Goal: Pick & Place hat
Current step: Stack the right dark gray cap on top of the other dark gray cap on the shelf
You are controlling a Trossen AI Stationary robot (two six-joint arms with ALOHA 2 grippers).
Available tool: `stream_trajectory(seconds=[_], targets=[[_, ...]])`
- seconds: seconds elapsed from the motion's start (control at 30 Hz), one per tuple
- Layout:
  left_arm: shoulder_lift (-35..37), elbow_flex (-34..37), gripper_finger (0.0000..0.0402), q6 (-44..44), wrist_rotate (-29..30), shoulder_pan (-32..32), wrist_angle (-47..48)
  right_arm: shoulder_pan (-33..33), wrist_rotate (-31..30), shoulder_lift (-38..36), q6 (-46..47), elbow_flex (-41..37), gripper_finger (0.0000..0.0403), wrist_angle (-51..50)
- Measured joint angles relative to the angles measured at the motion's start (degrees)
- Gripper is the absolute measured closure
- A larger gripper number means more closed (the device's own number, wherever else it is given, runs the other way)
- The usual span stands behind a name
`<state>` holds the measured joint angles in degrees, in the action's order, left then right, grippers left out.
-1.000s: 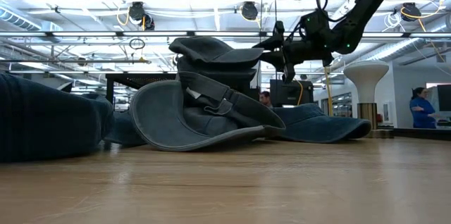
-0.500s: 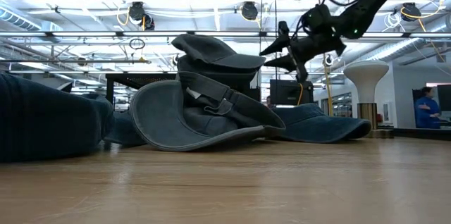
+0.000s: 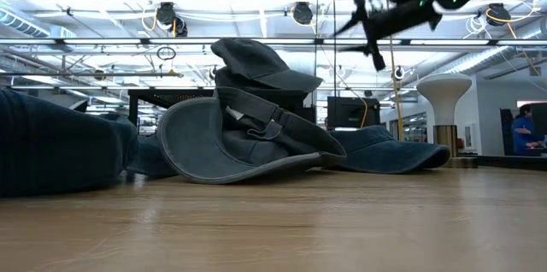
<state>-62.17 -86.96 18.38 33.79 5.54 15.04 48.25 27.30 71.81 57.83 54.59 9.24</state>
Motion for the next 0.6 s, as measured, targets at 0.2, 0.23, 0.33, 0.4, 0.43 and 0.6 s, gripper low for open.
stream_trajectory(seconds=[0.2, 0.23, 0.33, 0.4, 0.43, 0.6], targets=[[0.0, 0.0, 0.0108, -4.66, -3.82, 0.0, 2.58, -8.82, -1.96, -7.01, -17.69, 0.0, 0.0257, -0.07], [0.0, 0.0, 0.0108, -5.76, -4.3, 0.0, 3.47, -10.45, -1.95, -7.93, -19.99, 0.0, 0.0257, -0.26], [-0.02, 0.0, 0.0108, -9.69, -5.46, 0.0, 6.36, -15.48, -2.37, -10.43, -26.3, 0.0, 0.0257, -0.51], [-0.01, 0.0, 0.0108, -13.04, -5.86, 0.0, 8.48, -18.87, -2.36, -11.84, -29.49, 0.0, 0.0257, -0.49], [-0.02, 0.0, 0.0108, -14.9, -6.0, 0.0, 9.83, -20.56, -2.27, -12.44, -30.91, 0.0, 0.0257, -0.49], [-0.12, 0.0, 0.0108, -29.01, -6.4, 0.0, 17.74, -27.65, -2.19, -14.97, -35.75, 0.0, 0.0257, -0.49]])
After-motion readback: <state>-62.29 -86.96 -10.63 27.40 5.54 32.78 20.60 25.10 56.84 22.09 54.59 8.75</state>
